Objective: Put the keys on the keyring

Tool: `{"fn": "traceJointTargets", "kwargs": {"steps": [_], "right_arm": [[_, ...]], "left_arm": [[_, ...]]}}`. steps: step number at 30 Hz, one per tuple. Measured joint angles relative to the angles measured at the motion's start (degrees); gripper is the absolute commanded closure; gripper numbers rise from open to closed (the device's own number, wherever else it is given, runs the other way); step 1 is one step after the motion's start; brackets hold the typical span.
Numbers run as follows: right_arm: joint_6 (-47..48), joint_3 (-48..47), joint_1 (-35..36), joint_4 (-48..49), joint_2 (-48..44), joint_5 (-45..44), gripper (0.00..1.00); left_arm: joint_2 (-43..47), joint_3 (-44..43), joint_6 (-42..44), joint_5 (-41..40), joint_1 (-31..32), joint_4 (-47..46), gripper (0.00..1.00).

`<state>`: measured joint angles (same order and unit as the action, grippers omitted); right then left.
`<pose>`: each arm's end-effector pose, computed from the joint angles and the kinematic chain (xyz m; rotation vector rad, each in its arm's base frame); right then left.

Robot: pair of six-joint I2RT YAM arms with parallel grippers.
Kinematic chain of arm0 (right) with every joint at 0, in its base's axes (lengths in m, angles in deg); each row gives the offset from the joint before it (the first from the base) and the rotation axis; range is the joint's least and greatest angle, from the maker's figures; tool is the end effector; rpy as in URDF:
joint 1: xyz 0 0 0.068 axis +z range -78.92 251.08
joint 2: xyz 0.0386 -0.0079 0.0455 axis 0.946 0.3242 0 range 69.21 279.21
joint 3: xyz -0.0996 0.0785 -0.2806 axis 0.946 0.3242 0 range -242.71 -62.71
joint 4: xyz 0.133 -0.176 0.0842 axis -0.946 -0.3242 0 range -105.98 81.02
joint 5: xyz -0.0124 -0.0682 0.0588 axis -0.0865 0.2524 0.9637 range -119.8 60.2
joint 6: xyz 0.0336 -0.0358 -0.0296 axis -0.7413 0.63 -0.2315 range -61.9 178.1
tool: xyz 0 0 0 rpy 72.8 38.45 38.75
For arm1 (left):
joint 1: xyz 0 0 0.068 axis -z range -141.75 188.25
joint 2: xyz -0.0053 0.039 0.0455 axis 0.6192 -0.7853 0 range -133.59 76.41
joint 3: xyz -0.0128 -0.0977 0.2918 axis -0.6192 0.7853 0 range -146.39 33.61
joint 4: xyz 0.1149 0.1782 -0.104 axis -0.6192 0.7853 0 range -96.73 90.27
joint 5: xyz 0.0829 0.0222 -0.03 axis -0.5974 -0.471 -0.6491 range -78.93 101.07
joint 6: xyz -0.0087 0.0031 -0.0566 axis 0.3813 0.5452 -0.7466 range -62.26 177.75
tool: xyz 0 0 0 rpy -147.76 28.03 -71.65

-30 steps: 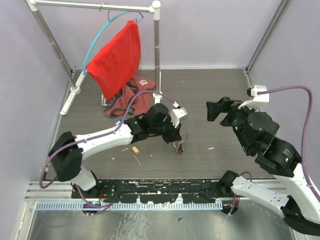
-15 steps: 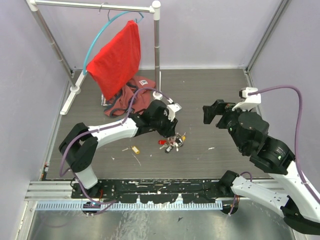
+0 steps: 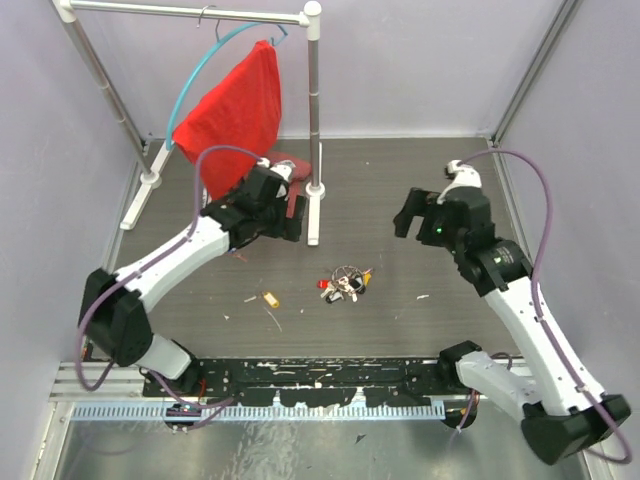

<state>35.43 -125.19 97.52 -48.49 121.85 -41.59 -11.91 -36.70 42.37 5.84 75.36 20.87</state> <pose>0.1300 0.0555 0.3921 0.0565 2.0907 0.3083 0.2550 -0.1882 0.3215 0.4062 2.3532 -0.3328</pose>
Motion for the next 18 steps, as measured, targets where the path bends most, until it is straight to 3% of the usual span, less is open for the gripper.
{"fn": "traceJointTargets", "kwargs": {"steps": [4,7,18], "right_arm": [[0.0,3.1,-16.6,1.9,-0.2,13.5,0.00],[0.3,3.3,-22.7,2.8,-1.7,18.0,0.00],[3.7,3.3,-23.6,3.5,-17.5,17.8,0.00]], "left_arm": [[8.2,0.5,-1.8,-4.4,0.1,6.2,0.02],[15.7,2.3,-2.0,-7.4,0.3,8.5,0.02],[49.1,14.7,-4.9,-21.4,0.3,13.9,0.02]]}}
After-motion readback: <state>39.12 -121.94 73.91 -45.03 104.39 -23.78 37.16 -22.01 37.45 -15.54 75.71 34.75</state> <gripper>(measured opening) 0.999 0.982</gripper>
